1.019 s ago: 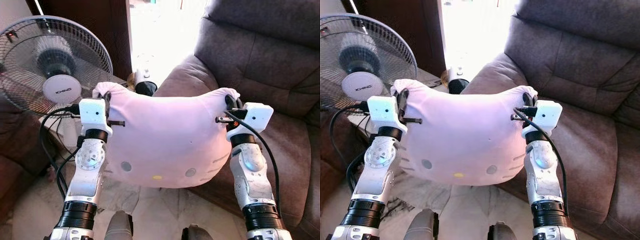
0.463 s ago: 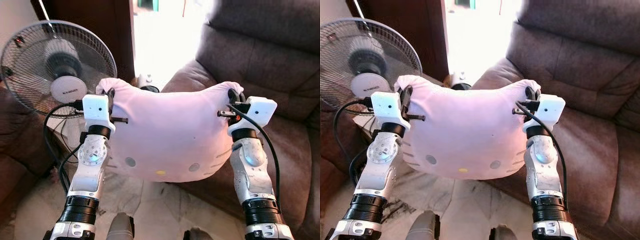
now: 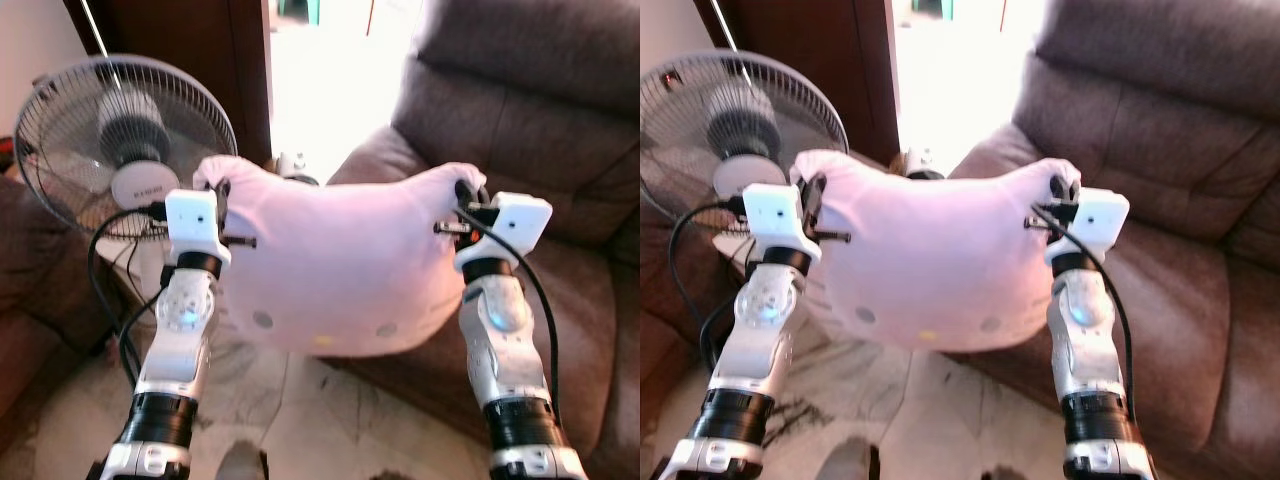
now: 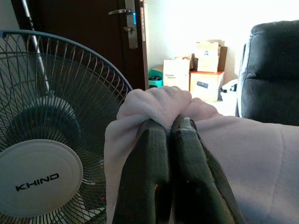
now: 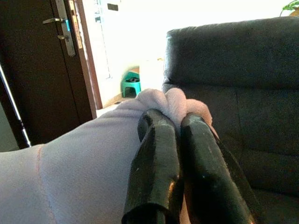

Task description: Move the pillow to the sofa from floor

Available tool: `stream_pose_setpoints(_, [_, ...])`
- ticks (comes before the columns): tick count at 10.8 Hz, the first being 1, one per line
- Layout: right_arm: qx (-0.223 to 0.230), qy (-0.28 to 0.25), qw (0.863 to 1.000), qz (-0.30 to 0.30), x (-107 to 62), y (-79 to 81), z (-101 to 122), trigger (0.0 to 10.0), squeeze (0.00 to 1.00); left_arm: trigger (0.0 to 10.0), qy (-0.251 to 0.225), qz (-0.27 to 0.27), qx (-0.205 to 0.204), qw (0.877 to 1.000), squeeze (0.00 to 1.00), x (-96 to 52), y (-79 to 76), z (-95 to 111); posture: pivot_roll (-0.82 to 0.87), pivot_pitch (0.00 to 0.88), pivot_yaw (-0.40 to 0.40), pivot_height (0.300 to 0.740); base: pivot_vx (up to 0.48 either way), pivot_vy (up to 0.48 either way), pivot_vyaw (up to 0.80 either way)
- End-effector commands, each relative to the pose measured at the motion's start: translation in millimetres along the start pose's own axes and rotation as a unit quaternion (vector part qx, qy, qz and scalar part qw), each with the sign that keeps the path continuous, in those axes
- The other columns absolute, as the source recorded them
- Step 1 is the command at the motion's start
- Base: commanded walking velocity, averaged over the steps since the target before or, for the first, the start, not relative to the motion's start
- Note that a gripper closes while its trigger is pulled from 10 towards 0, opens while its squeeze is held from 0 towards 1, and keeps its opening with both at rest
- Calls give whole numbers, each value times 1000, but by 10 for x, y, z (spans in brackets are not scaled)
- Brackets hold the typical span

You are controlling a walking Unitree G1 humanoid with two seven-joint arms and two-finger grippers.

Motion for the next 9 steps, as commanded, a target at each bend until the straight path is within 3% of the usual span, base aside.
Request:
stream_pose_setpoints(1, [3, -26, 1000, 3, 55, 10, 134, 10000, 0, 10000, -23, 0, 0, 1000, 0, 58, -1, 108, 84, 56, -48, 740, 0, 0, 0])
stream_pose_setpoints(8, [7, -4, 1000, -6, 35, -14, 31, 10000, 0, 10000, -14, -5, 7, 1000, 0, 47, -13, 73, 86, 67, -48, 740, 0, 0, 0])
stream_pose_setpoints(9, [1, -6, 1000, -12, 31, -25, 35, 10000, 0, 10000, -14, -6, 10, 1000, 0, 44, -13, 67, 85, 67, -47, 740, 0, -352, 0])
Point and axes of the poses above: a point about 5 cm out from each wrist's last joint towards the gripper, its own x axis pointing out of the wrist towards the gripper, its own z axis along the axis of the wrist's last joint, y = z × x, the point moved 1 cm from there along x, pointing out of the wrist towards the gripper, and after that the axes turned 11 degrees about x, right-handed, at the moved point
